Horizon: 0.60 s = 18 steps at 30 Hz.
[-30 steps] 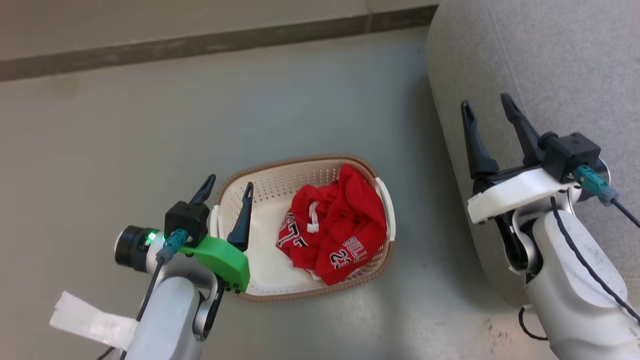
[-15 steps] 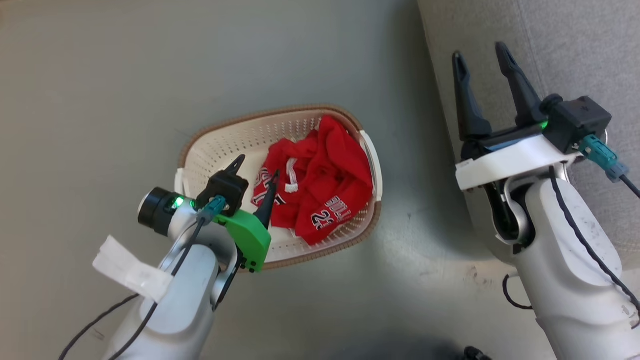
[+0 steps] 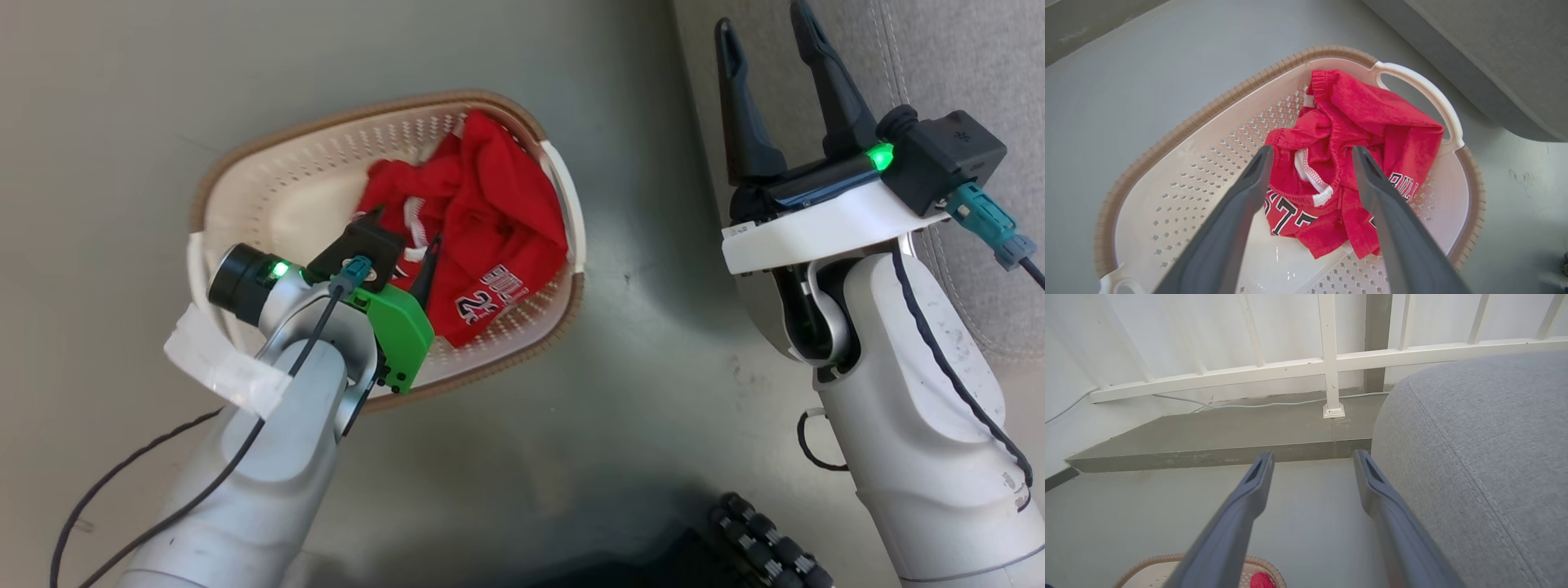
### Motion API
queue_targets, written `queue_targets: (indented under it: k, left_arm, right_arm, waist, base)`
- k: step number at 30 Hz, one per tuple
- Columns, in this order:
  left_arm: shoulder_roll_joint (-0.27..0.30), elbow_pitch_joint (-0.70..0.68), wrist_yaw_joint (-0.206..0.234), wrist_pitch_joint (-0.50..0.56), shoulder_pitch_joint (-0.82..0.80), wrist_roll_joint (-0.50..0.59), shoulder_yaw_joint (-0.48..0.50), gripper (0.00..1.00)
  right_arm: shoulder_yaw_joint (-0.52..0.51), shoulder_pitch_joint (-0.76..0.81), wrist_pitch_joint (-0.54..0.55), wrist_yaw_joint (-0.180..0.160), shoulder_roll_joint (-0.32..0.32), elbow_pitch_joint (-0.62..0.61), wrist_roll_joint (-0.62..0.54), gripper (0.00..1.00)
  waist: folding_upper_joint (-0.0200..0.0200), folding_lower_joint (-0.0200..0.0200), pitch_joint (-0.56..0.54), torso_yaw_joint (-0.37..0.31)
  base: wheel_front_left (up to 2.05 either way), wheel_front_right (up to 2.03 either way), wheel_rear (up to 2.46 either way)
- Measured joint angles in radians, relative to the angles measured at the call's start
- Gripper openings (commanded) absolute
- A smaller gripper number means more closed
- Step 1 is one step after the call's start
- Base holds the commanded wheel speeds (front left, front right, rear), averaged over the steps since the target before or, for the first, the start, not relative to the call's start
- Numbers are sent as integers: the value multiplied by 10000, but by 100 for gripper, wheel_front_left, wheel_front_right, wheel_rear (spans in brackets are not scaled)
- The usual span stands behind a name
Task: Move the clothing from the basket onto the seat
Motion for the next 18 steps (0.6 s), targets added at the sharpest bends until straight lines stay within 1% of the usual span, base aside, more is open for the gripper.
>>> queue_targets:
  k: [5, 10, 18]
  left_arm:
    - [0, 533, -142, 90, -359, 130, -88, 100]
    - [2, 1066, -155, 203, -662, 186, -77, 100]
    - [6, 1877, -161, 330, -979, 119, 23, 100]
  right_arm:
    - [-4, -57, 0, 0, 19, -2, 12, 100]
    - [10, -141, 0, 4, 35, -8, 12, 100]
    - [-8, -141, 0, 56, 65, -100, 23, 100]
  waist:
    - [0, -1, 503, -414]
    - [0, 0, 889, -778]
    - [0, 0, 1276, -1109]
  base:
    - [0, 0, 0]
    - [0, 0, 0]
    - [0, 0, 0]
